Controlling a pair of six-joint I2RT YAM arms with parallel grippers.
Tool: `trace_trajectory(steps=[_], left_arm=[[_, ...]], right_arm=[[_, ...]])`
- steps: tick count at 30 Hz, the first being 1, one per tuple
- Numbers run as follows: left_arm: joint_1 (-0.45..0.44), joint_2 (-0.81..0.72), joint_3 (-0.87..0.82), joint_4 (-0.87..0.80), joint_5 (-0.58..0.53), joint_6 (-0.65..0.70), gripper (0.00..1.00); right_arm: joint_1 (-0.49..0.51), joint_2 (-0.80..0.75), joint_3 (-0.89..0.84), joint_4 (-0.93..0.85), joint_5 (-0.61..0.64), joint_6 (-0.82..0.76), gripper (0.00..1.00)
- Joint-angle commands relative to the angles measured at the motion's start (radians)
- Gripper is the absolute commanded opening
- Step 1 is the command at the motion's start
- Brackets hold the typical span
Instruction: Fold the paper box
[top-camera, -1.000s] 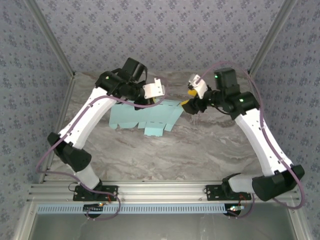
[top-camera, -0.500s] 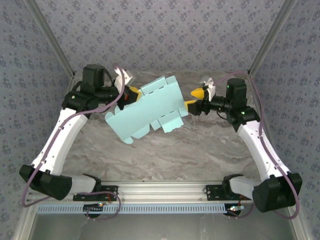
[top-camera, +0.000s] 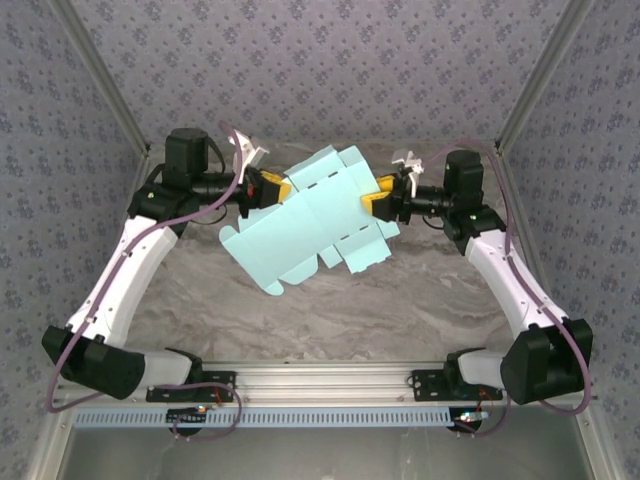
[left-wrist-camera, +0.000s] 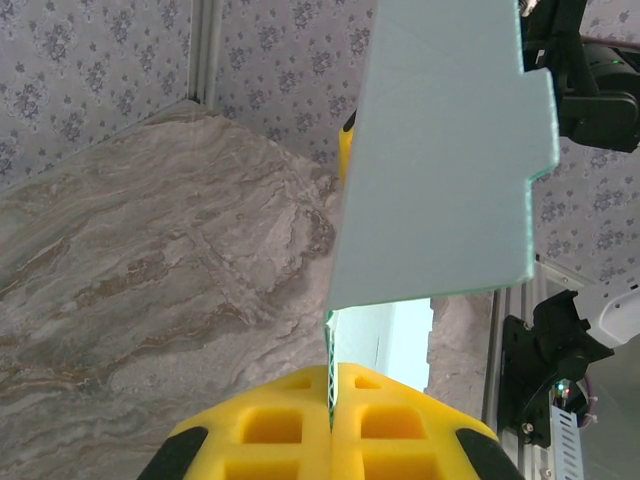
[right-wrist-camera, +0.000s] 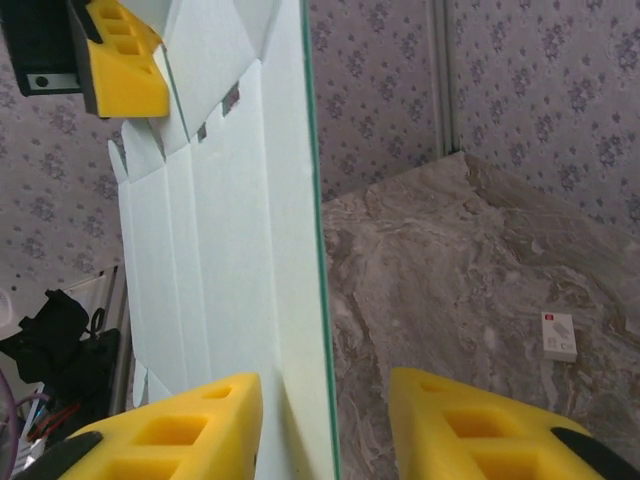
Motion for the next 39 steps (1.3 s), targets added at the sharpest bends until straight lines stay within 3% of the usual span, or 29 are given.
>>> trace_trajectory(steps=[1, 14, 22, 25, 28, 33, 39], left_arm=[[0.004, 0.003, 0.001, 0.032, 0.047, -0.011, 0.00], [0.005, 0.006, 0.001, 0.023, 0.039, 0.000, 0.00], [0.005, 0.005, -0.026, 0.049, 0.011, -0.026, 0.01], [0.006, -0.005, -0.053, 0.066, -0.015, -0.027, 0.23], [0.005, -0.023, -0.080, 0.082, -0.075, -0.027, 0.36], [0.004, -0.070, -0.136, 0.087, -0.183, -0.018, 0.50], [0.000, -0.133, -0.176, 0.057, -0.217, 0.054, 0.70]], right_arm=[[-0.010, 0.001, 0.004, 0.060, -0.077, 0.036, 0.37], [-0.025, 0.003, 0.015, 0.053, -0.127, 0.040, 0.11], [-0.025, -0.008, 0.018, -0.029, -0.112, -0.021, 0.00], [-0.023, -0.011, 0.031, -0.111, -0.098, -0.064, 0.00], [-0.019, -0.019, 0.036, -0.183, -0.077, -0.096, 0.00], [-0.009, -0.047, 0.036, -0.293, -0.032, -0.130, 0.00], [0.019, -0.058, 0.066, -0.428, 0.008, -0.195, 0.00]])
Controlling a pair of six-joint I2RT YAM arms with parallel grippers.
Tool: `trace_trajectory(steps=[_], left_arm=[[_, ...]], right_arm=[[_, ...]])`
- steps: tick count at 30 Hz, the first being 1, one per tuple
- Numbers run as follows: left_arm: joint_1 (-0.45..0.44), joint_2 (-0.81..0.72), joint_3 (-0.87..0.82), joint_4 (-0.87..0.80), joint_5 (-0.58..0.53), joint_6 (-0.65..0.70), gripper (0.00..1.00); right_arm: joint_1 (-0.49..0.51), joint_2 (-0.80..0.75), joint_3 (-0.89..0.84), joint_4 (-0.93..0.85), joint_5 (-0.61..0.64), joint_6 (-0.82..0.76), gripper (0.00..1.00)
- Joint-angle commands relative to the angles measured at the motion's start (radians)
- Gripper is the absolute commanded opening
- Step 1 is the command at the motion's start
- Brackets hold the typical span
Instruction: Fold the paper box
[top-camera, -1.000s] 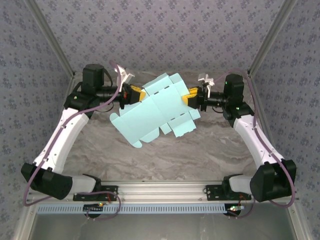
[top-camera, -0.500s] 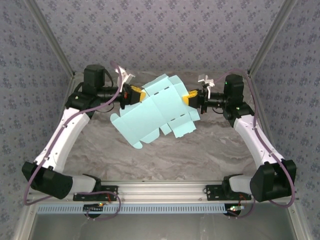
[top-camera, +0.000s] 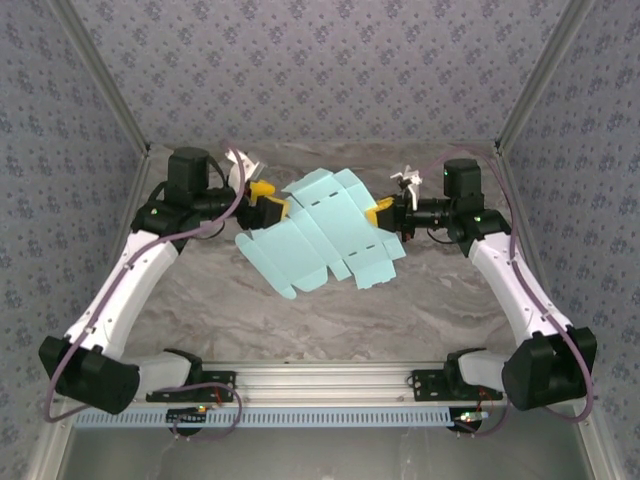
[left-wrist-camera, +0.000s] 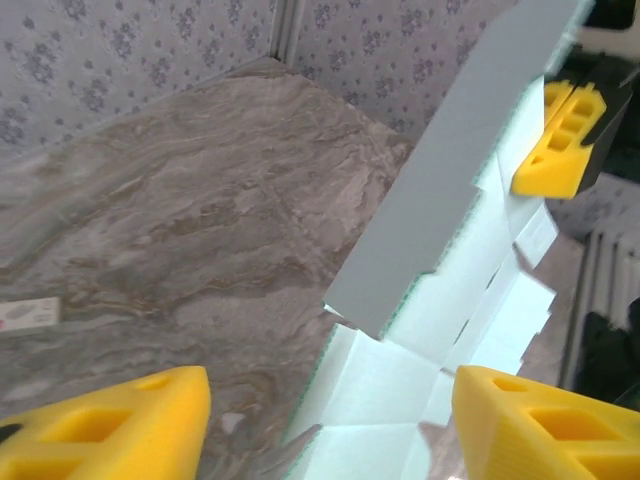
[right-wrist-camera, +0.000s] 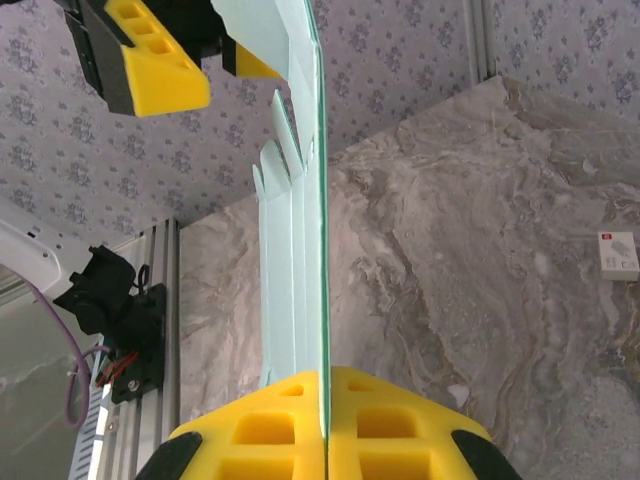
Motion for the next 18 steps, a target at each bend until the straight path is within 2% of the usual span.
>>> trace_trajectory(steps=[1, 4, 7, 9, 12, 15, 18], left_arm=[[-0.006, -0.044, 0.007, -0.029, -0.014, 0.087, 0.72], [-0.045, -0.032, 0.033, -0.125, 0.015, 0.222, 0.75], [-0.090, -0.009, 0.044, -0.174, -0.013, 0.319, 0.77], [-0.099, 0.009, 0.053, -0.175, -0.022, 0.337, 0.77], [-0.099, 0.044, 0.083, -0.188, 0.024, 0.340, 0.75], [-0.099, 0.075, 0.111, -0.213, 0.071, 0.339, 0.64], [-0.099, 0.094, 0.123, -0.222, 0.108, 0.323, 0.46]], right_arm=[[0.021, -0.024, 0.054, -0.120, 0.020, -0.065, 0.00], [0.032, -0.022, 0.057, -0.124, 0.017, -0.074, 0.00], [0.046, -0.014, 0.074, -0.147, 0.004, -0.103, 0.00], [0.052, -0.008, 0.085, -0.166, -0.011, -0.123, 0.00], [0.056, -0.004, 0.086, -0.183, -0.031, -0.148, 0.00], [0.058, -0.004, 0.086, -0.192, -0.039, -0.166, 0.00], [0.058, -0.005, 0.085, -0.197, -0.032, -0.178, 0.00]])
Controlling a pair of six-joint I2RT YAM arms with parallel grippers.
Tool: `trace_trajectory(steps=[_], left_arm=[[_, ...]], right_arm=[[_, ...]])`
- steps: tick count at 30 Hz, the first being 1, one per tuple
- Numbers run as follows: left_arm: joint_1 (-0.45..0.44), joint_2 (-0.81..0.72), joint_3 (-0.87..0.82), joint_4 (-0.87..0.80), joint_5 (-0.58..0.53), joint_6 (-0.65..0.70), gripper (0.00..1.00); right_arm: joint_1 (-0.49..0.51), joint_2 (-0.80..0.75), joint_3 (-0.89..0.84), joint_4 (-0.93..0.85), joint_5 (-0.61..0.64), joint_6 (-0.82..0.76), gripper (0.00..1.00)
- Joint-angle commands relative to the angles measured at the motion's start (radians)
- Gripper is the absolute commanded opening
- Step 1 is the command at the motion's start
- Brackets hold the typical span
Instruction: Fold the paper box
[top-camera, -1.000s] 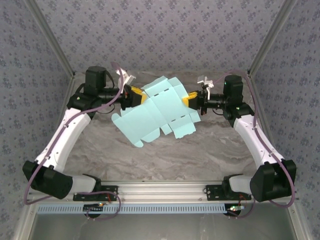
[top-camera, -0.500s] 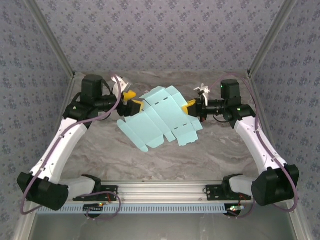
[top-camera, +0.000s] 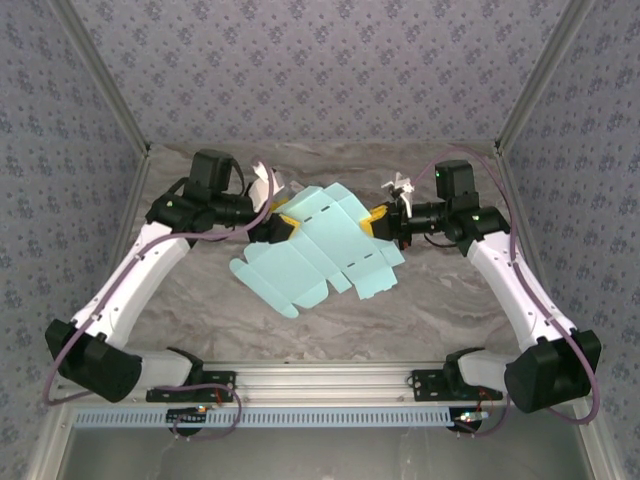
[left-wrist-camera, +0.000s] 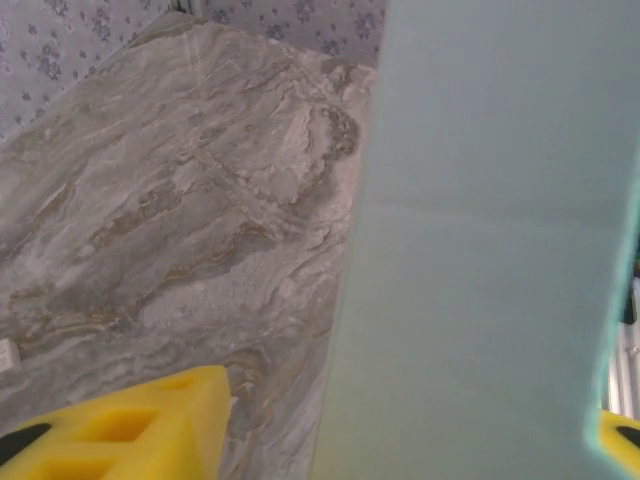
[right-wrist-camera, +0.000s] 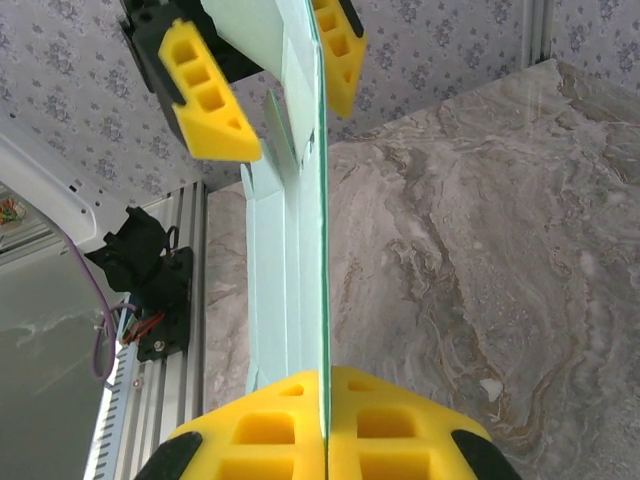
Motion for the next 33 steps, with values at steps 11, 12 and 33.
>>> trace_trajectory(steps=[11, 12, 33], left_arm=[[0.001, 0.033, 0.079, -0.064, 0.091, -0.122, 0.03], [0.001, 0.037, 0.089, -0.067, 0.091, -0.150, 0.01], [0.028, 0.091, 0.069, 0.117, 0.099, -0.665, 0.00]], right_arm=[[0.038, -0.050, 0.012, 0.056, 0.235, 0.028, 0.00], [0.054, -0.060, 0.004, 0.068, 0.297, 0.027, 0.00], [0.526, -0.121, -0.272, 0.523, 1.418, -0.192, 0.00]])
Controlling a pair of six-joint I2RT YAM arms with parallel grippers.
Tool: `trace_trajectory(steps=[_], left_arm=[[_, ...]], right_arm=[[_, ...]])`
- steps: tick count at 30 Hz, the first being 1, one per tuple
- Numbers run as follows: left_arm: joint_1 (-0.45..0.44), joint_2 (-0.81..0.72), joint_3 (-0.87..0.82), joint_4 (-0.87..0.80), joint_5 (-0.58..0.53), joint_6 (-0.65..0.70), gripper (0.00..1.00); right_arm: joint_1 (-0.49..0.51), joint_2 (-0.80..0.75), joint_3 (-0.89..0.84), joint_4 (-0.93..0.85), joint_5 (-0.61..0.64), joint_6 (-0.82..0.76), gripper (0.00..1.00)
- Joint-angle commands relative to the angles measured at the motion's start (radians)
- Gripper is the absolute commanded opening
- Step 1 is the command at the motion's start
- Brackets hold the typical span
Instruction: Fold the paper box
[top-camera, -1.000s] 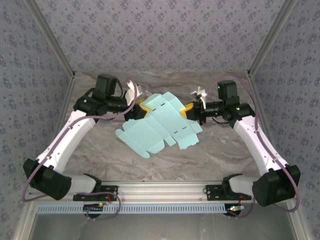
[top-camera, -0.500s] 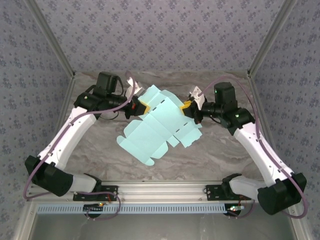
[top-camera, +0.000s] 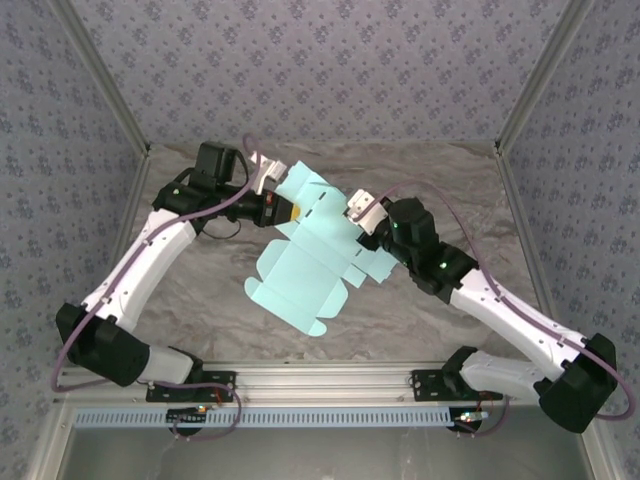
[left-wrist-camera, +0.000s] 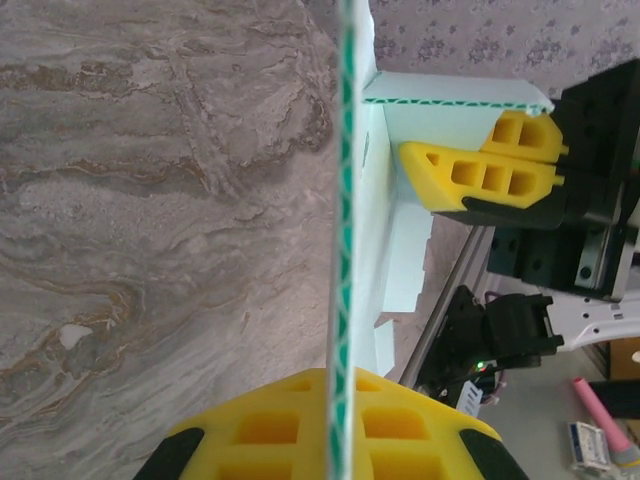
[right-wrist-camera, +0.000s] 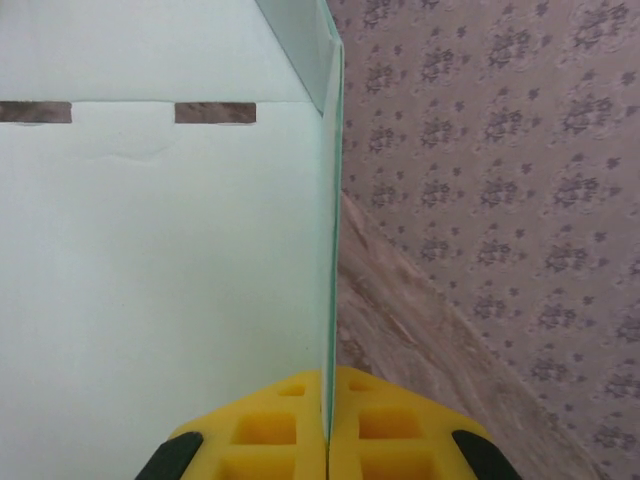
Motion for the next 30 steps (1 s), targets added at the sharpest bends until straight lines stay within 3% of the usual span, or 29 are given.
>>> trace_trajectory(steps=[1, 6, 11, 15, 20, 25, 30], left_arm=[[0.007, 0.010, 0.008, 0.142, 0.051, -0.096, 0.00], [0.009, 0.021, 0.000, 0.163, 0.056, -0.118, 0.00], [0.012, 0.025, -0.012, 0.159, 0.043, -0.104, 0.00], [0.024, 0.023, -0.028, 0.142, 0.021, -0.080, 0.00], [0.034, 0.013, -0.052, 0.129, -0.031, -0.053, 0.02], [0.039, 0.009, -0.083, 0.119, -0.069, -0.038, 0.19], [0.055, -0.010, -0.119, 0.116, -0.101, -0.036, 0.36]], right_arm=[[0.052, 0.021, -0.050, 0.067, 0.154, -0.076, 0.00], [0.074, 0.031, -0.096, 0.130, 0.191, -0.087, 0.00], [0.052, 0.040, -0.081, 0.071, 0.128, -0.057, 0.00], [-0.011, 0.026, -0.042, -0.039, -0.047, 0.022, 0.00], [-0.125, 0.019, 0.025, -0.199, -0.357, 0.091, 0.00], [-0.246, 0.090, 0.136, -0.380, -0.672, 0.146, 0.00], [-0.287, 0.171, 0.198, -0.492, -0.801, 0.155, 0.00]])
